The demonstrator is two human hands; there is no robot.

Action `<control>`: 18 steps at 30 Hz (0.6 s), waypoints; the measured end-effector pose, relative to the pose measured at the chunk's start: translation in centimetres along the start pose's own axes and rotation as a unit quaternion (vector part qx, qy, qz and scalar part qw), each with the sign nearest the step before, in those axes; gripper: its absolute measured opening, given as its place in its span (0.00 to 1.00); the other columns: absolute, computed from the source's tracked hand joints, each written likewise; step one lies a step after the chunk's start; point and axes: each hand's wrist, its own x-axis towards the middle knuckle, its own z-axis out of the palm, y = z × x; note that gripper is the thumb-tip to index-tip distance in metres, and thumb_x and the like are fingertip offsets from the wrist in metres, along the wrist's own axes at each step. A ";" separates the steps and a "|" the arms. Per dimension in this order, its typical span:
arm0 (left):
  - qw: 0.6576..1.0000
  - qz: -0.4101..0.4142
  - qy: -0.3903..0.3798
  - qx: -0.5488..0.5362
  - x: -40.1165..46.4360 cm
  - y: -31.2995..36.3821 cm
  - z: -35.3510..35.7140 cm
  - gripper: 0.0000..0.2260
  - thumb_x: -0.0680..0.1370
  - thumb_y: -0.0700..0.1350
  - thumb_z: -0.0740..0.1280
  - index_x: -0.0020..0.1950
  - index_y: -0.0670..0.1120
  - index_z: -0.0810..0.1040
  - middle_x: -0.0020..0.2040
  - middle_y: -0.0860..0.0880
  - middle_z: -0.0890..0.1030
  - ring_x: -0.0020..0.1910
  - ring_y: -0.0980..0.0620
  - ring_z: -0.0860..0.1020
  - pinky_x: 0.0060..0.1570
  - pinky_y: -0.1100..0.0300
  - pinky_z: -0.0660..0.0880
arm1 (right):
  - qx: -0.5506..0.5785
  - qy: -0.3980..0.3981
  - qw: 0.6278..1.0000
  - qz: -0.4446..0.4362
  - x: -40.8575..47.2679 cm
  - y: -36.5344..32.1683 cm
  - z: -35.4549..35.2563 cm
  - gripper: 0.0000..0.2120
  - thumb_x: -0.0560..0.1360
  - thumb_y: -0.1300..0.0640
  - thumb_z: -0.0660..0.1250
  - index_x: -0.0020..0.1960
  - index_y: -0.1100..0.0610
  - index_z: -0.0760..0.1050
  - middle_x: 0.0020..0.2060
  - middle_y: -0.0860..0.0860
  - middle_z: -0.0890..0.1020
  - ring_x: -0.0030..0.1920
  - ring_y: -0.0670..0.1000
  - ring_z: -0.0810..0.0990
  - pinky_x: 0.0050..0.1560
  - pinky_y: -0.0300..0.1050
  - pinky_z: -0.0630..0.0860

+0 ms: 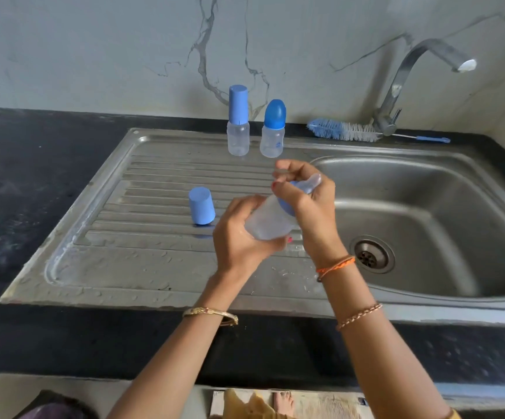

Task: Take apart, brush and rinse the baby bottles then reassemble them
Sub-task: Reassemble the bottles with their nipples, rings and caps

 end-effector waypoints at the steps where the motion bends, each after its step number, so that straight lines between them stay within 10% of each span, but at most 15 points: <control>1: 1.000 0.006 0.004 0.000 -0.4 -0.5 0.2 0.25 0.54 0.54 0.76 0.49 0.51 0.77 0.44 0.60 0.76 0.44 0.70 0.74 0.41 0.75 0.69 | -0.010 0.007 1.000 -0.004 -0.3 0.1 0.2 0.13 0.66 0.66 0.66 0.49 0.60 0.77 0.35 0.49 0.77 0.35 0.40 0.75 0.39 0.32 0.73; 7: 0.949 -0.064 -0.262 -0.163 1.2 1.0 -2.8 0.21 0.53 0.51 0.76 0.46 0.57 0.80 0.43 0.57 0.82 0.46 0.60 0.78 0.48 0.64 0.75 | -0.002 -0.331 0.942 -0.062 0.6 -1.7 -3.3 0.27 0.61 0.65 0.75 0.58 0.55 0.73 0.48 0.44 0.81 0.53 0.45 0.77 0.50 0.38 0.76; 10: 0.940 -0.052 -0.291 -0.171 1.7 2.2 -3.2 0.13 0.55 0.50 0.75 0.39 0.59 0.82 0.37 0.60 0.82 0.41 0.62 0.78 0.43 0.68 0.74 | -0.002 -0.241 0.968 -0.074 0.3 -1.6 -2.5 0.13 0.62 0.67 0.73 0.44 0.55 0.76 0.38 0.45 0.80 0.55 0.55 0.79 0.56 0.45 0.74; 13: 0.966 -0.055 -0.207 -0.146 0.9 1.8 -2.4 0.11 0.55 0.53 0.75 0.36 0.56 0.80 0.34 0.60 0.80 0.37 0.62 0.76 0.41 0.67 0.72 | -0.054 -0.167 0.980 -0.094 0.1 -0.5 -1.7 0.08 0.62 0.57 0.71 0.37 0.48 0.75 0.35 0.42 0.80 0.62 0.46 0.76 0.70 0.67 0.53; 18: 0.990 -0.059 -0.105 -0.076 -0.7 1.3 -0.7 0.18 0.58 0.49 0.78 0.45 0.56 0.79 0.33 0.62 0.80 0.36 0.68 0.76 0.37 0.70 0.72 | -0.086 -0.056 0.991 -0.083 -0.2 1.2 -0.7 0.07 0.62 0.56 0.71 0.32 0.46 0.73 0.31 0.37 0.79 0.56 0.37 0.77 0.71 0.65 0.48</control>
